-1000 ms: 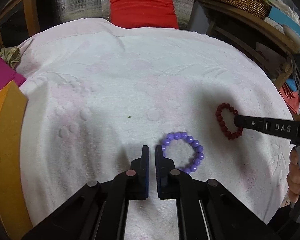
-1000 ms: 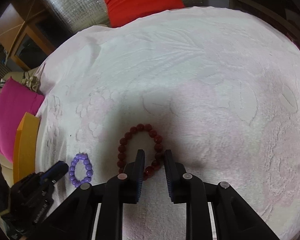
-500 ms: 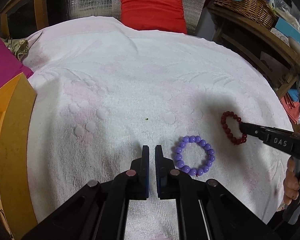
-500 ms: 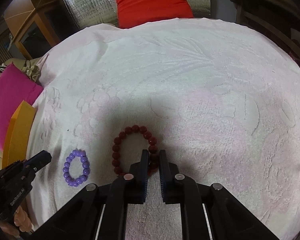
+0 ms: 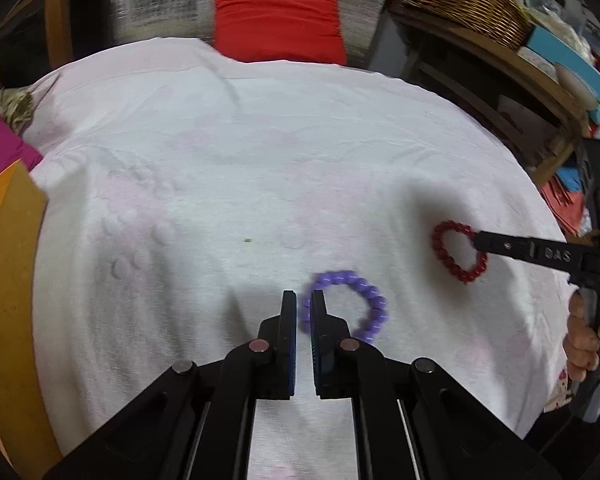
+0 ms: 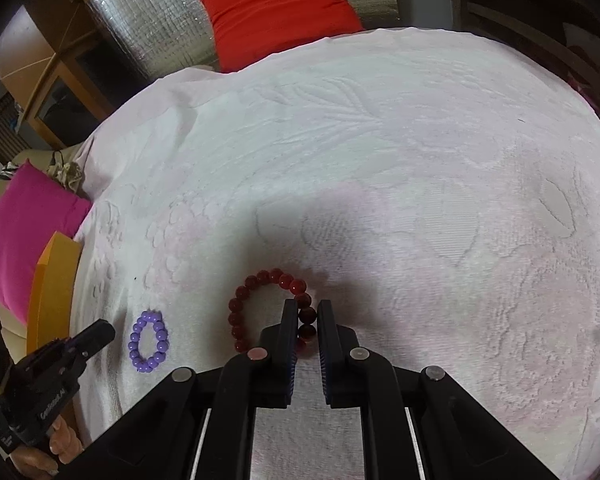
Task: Organize jewelry
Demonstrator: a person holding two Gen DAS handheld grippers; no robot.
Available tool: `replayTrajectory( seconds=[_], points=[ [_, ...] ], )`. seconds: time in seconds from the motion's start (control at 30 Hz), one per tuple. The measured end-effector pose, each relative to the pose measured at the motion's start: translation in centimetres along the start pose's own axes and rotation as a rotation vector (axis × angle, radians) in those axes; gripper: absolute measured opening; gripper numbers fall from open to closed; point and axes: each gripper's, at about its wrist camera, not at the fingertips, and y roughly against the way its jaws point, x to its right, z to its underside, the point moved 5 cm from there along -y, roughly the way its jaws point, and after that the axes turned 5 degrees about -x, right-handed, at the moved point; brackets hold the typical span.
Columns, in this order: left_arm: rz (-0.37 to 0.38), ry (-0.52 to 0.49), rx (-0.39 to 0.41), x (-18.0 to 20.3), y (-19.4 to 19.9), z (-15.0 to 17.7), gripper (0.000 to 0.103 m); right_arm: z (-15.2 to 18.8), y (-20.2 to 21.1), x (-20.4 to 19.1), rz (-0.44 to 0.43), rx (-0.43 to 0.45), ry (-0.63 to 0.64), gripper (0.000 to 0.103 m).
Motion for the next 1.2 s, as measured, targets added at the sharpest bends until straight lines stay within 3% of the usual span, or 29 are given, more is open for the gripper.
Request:
replayTrajectory(
  seconds=[0.07,0.13,0.33,0.73,0.77,0.83,1.03,1.2],
  points=[
    [0.003,-0.019,-0.015,0.6,-0.4,0.1,0.014,0.1,0.0,0.3,-0.002,-0.005,-0.004,0.011],
    [0.005,-0.022,-0.026,0.9,-0.8,0.2,0.037,0.2,0.0,0.4,-0.008,-0.012,-0.007,0.011],
    [0.041,-0.029,-0.009,1.9,-0.7,0.1,0.058,0.5,-0.2,0.3,-0.016,-0.025,-0.013,0.011],
    [0.005,-0.073,-0.058,2.9,-3.3,0.3,0.057,0.7,-0.5,0.1,-0.024,-0.046,-0.025,0.011],
    [-0.002,-0.083,-0.055,3.1,-3.4,0.3,0.054,0.7,-0.5,0.1,-0.025,-0.050,-0.026,0.011],
    [-0.003,-0.098,-0.052,3.3,-3.7,0.2,0.033,0.7,-0.5,0.3,-0.032,-0.057,-0.029,0.012],
    [0.009,-0.101,-0.047,3.8,-3.9,-0.1,0.009,0.7,-0.7,0.5,-0.034,-0.058,-0.039,0.013],
    [-0.001,-0.088,-0.035,4.1,-3.8,-0.5,0.009,0.9,-1.0,-0.7,0.026,-0.018,0.035,0.013]
  ],
)
